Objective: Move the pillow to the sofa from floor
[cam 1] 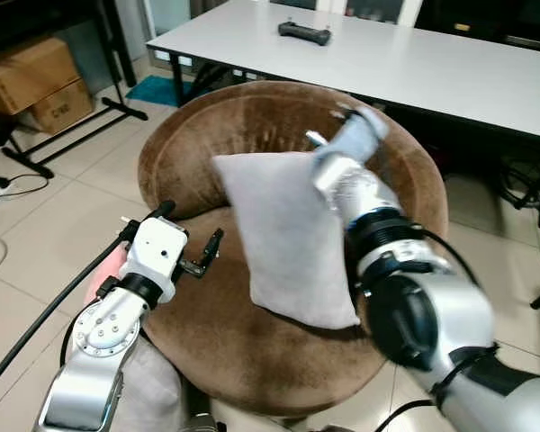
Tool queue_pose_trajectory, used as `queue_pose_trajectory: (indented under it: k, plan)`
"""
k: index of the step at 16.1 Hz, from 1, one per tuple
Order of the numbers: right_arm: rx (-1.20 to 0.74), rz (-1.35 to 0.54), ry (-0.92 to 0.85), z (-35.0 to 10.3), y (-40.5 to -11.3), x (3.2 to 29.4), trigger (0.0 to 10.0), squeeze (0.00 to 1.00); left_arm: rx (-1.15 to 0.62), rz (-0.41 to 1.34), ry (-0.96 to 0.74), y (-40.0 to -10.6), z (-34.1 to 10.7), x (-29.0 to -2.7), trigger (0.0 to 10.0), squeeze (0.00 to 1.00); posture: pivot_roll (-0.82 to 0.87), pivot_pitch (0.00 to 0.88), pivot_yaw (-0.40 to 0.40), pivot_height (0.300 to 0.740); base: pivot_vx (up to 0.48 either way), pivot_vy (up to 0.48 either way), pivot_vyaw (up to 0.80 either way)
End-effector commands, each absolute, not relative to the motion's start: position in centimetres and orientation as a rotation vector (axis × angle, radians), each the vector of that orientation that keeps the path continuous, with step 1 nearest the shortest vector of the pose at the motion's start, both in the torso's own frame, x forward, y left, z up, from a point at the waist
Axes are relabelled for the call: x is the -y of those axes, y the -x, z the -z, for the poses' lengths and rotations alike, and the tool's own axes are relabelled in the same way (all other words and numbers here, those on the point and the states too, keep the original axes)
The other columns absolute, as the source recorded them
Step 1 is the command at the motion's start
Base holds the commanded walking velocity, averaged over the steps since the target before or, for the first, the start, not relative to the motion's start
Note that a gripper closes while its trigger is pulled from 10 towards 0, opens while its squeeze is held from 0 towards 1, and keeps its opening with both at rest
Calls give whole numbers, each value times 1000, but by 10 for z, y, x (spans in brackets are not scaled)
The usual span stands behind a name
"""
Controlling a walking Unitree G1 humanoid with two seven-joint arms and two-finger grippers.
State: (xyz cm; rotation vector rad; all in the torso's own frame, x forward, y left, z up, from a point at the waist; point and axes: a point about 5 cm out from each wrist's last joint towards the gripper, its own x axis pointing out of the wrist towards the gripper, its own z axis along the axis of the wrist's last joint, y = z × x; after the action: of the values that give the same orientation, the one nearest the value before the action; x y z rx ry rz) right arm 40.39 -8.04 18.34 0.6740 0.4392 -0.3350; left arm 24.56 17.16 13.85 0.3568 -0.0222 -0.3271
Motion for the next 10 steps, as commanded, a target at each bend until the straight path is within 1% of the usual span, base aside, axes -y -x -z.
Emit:
queue_pose_trajectory:
  k: [1, 4, 5, 6, 7, 8, 10]
  plan:
    - [-431, 453, -721, -180, -405, 102, 10000, 0, 22, 330, -367, -245, -141, -174, 10000, 0, 102, 0, -48, 740, 0, 0, 0]
    - [-422, 534, -717, -165, -403, 126, 10000, 0, 24, 327, -372, -247, -142, -176, 10000, 0, 110, 0, -47, 740, 0, 0, 0]
    - [-405, 580, -724, -161, -402, 140, 10000, 0, 26, 327, -375, -247, -143, -176, 10000, 0, 113, 0, -47, 740, 0, 0, 0]
    - [-369, 659, -738, -158, -400, 165, 10000, 0, 27, 329, -379, -247, -144, -177, 10000, 0, 117, 0, -42, 740, 0, 0, 0]
    - [-364, 671, -740, -158, -399, 169, 10000, 0, 27, 329, -380, -247, -144, -177, 10000, 0, 117, 0, -42, 740, 0, 0, 0]
    - [-337, 726, -731, -157, -397, 185, 10000, 0, 28, 334, -384, -247, -144, -178, 10000, 0, 116, 0, -37, 740, 0, 0, 0]
    - [-311, 725, -731, -157, -397, 192, 10000, 0, 30, 344, -385, -248, -145, -177, 10000, 0, 116, 0, -37, 740, 0, 0, 0]
